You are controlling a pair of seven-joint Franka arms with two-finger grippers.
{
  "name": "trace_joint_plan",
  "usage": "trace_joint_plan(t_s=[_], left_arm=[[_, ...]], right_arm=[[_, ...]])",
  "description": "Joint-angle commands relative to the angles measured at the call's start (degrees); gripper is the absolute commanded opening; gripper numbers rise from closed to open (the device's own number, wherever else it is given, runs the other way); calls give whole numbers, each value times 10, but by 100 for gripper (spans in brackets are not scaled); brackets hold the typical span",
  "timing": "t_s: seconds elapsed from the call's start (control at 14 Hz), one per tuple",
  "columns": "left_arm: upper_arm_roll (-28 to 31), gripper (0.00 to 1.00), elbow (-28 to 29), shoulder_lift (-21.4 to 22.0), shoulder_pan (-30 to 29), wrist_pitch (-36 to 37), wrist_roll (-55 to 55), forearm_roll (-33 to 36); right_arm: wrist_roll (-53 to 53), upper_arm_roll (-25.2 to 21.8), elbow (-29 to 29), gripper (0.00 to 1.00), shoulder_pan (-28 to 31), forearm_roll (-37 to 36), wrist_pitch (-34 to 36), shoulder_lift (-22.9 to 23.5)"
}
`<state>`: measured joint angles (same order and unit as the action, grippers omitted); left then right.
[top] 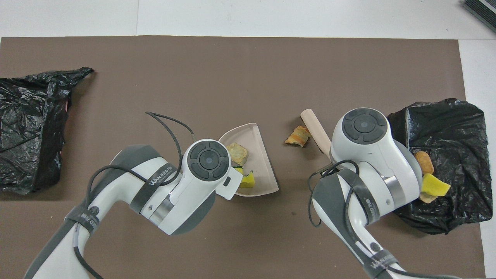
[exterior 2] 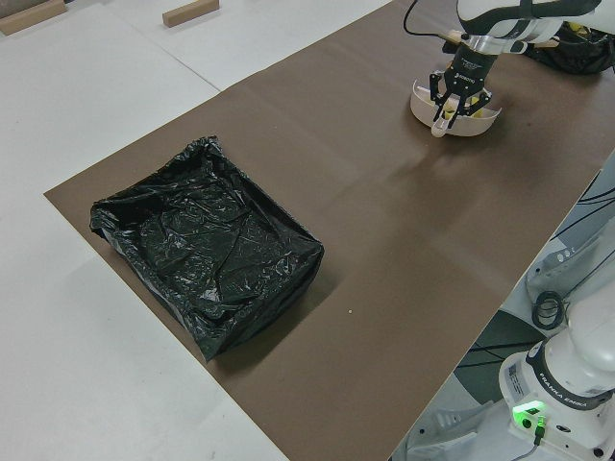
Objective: Sweep and dump trash in bin
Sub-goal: 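Sweep the bread and sponge into the dustpan with the right gripper's brush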
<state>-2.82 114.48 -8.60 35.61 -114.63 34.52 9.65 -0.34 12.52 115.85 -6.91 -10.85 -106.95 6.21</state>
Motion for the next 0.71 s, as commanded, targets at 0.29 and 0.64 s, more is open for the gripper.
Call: trace_joint_plan(t_s=[0.29, 0.64], left_arm=[[2, 0, 25, 8, 18, -28, -27, -4], [2, 0, 58, 10, 15, -97, -21, -4]], right_arm=[[7, 12, 17, 0, -24, 90, 13, 0], [16, 12, 11, 0, -71, 253, 32, -9]])
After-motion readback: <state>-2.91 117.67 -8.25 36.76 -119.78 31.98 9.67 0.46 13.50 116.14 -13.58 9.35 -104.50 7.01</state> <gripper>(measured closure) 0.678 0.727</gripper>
